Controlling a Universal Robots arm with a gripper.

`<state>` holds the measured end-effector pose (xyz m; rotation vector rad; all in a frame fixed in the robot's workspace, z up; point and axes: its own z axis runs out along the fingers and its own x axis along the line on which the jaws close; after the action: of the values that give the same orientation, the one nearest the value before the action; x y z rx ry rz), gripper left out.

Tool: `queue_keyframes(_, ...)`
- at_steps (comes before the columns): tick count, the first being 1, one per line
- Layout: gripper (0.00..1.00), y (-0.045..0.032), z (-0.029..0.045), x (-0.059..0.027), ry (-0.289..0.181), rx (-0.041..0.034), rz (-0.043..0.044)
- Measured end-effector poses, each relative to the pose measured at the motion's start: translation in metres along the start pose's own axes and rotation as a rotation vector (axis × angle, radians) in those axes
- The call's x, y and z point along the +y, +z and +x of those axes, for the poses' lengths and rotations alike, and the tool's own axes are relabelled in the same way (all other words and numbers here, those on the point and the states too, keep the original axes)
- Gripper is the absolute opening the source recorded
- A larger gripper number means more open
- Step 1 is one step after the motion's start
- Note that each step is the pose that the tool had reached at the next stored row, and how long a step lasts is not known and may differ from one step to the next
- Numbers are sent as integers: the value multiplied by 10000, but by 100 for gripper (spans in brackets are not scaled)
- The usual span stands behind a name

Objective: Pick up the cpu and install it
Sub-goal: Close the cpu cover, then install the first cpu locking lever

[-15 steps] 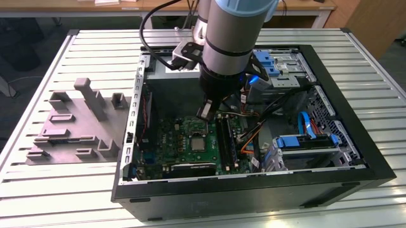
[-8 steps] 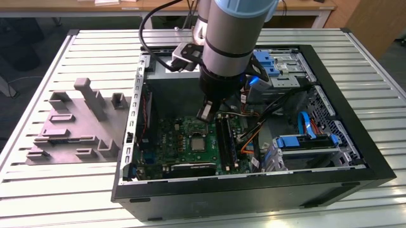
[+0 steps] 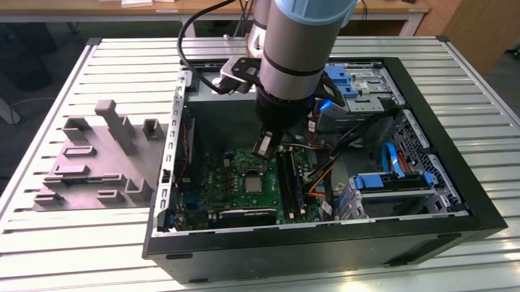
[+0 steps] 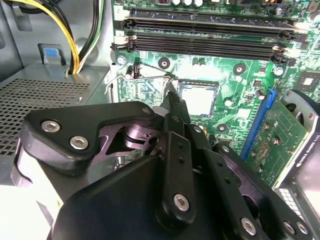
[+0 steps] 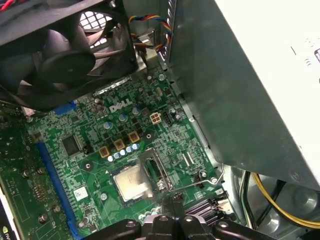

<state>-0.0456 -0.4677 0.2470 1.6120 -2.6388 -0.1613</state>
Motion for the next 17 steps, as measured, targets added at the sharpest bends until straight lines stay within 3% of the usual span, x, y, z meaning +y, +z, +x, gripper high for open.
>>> queue_keyframes(17,11,-1,32,-12,-24,0,-1)
